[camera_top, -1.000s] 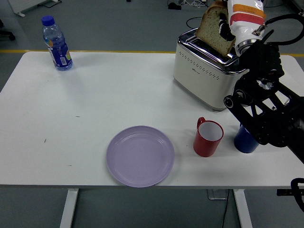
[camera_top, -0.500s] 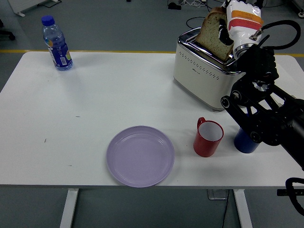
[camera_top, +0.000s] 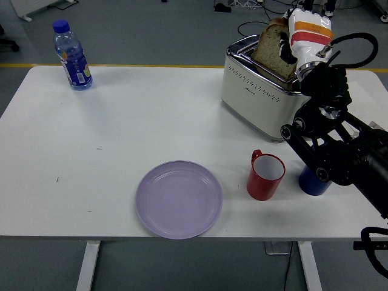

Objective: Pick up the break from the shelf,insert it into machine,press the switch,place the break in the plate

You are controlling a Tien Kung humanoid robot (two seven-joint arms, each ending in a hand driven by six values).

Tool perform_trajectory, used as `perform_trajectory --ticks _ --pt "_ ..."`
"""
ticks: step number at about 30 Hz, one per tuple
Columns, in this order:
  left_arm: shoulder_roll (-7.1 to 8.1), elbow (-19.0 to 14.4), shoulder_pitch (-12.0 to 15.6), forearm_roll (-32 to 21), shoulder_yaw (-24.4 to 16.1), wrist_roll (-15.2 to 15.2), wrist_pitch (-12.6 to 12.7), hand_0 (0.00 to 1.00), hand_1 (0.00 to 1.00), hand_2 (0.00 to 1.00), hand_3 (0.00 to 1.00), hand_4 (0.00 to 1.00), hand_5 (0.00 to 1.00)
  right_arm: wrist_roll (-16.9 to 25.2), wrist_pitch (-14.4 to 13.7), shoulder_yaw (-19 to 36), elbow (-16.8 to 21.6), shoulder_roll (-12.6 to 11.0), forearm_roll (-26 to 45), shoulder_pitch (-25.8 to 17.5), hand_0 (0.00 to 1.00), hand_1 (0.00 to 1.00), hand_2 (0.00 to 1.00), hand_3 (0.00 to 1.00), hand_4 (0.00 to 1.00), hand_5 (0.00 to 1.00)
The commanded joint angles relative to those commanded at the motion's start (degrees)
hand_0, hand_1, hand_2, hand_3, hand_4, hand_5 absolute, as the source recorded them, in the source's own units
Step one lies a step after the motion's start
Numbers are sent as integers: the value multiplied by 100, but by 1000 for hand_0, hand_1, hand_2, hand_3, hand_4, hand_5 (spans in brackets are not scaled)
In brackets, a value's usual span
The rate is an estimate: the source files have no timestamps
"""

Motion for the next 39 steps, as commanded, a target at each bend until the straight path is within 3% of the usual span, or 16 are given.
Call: perform_trajectory --ticks 3,4,9,10,16,25,27,28,33,34,39 --pt "1 0 -6 -1 0 -2 1 418 495 591 693 514 998 59 130 6 -61 17 0 24 379 438 502 592 458 2" --pt "3 0 -10 -8 4 -6 0 418 495 591 693 516 998 102 168 13 -90 25 0 36 737 716 806 854 615 2" --pt "7 0 -23 -18 9 -13 -1 418 495 591 693 516 998 283 166 34 -130 32 0 66 737 716 806 854 615 2" --pt "7 0 -25 -19 9 -13 -1 418 495 591 693 515 998 306 166 36 -130 31 0 69 863 823 963 958 684 45" --pt "12 0 -34 -38 20 -18 -3 418 495 591 695 518 998 349 200 69 -129 9 0 72 879 838 981 963 707 71" --pt "5 0 -29 -54 13 -23 3 418 495 591 694 518 998 299 37 133 113 -141 0 -75 876 833 979 954 711 73" --pt "4 0 -27 -53 11 -24 3 418 495 591 694 518 998 258 -73 143 240 -220 0 -157 876 833 979 954 711 73" --pt "1 0 -25 -53 5 -26 6 419 495 591 695 517 998 209 -199 174 390 -320 0 -269 764 724 882 910 679 73" --pt "-6 0 -23 -80 6 -41 9 419 495 591 695 517 998 108 -724 390 956 -719 68 -729 764 724 882 910 679 73" --pt "-7 0 -24 -80 3 -42 7 419 495 591 696 518 998 137 -867 483 1103 -826 147 -867 435 447 528 821 412 2" --pt "-13 0 -27 -66 -14 -41 2 419 495 591 696 518 998 273 -1118 734 1502 -1118 395 -1249 435 447 528 821 412 2"
